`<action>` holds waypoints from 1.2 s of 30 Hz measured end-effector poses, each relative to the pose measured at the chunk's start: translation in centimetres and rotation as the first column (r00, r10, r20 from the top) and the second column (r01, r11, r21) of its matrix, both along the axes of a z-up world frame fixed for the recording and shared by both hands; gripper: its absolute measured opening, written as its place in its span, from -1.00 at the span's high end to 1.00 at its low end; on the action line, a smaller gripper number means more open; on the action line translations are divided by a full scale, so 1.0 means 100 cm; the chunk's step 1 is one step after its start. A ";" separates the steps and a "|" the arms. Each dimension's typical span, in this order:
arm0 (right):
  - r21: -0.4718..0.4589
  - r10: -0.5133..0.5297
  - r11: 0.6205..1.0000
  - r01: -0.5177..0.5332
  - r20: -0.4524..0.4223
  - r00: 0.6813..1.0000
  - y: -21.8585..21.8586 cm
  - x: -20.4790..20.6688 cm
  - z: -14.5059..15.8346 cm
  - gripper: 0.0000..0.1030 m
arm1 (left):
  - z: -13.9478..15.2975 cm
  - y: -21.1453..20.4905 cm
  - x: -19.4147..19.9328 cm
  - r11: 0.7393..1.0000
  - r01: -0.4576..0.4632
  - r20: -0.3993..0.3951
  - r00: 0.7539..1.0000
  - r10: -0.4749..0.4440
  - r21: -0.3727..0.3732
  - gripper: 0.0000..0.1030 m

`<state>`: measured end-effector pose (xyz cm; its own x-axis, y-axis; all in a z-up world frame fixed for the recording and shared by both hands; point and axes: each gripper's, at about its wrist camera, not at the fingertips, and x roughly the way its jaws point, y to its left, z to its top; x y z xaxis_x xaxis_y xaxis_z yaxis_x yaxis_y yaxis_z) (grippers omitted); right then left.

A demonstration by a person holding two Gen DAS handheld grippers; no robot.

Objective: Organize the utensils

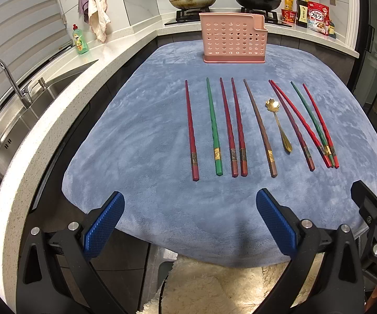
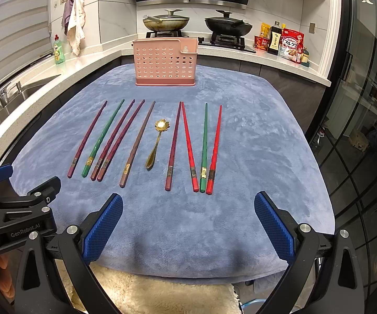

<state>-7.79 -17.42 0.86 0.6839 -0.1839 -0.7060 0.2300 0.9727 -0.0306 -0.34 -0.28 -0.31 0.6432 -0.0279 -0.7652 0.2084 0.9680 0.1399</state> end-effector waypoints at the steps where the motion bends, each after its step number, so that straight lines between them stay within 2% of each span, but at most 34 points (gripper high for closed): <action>1: 0.001 0.000 1.000 0.000 0.000 1.000 0.001 0.001 0.000 -0.87 | 0.000 0.000 0.000 1.000 0.000 -0.001 1.000 0.000 -0.001 -0.87; 30: -0.002 -0.003 1.000 0.003 -0.002 1.000 0.001 0.000 -0.001 -0.87 | 0.000 0.000 0.000 1.000 -0.003 -0.005 1.000 0.003 -0.004 -0.87; 36: 0.018 -0.020 1.000 0.020 -0.007 1.000 -0.005 0.001 -0.004 -0.87 | -0.009 0.021 0.019 0.994 -0.065 -0.088 0.994 0.057 -0.089 -0.87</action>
<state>-7.67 -17.94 0.46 0.6755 -0.1849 -0.7138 0.2493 0.9683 -0.0148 1.52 1.82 -1.25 0.5787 -0.0633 -0.8131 0.1558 0.9872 0.0340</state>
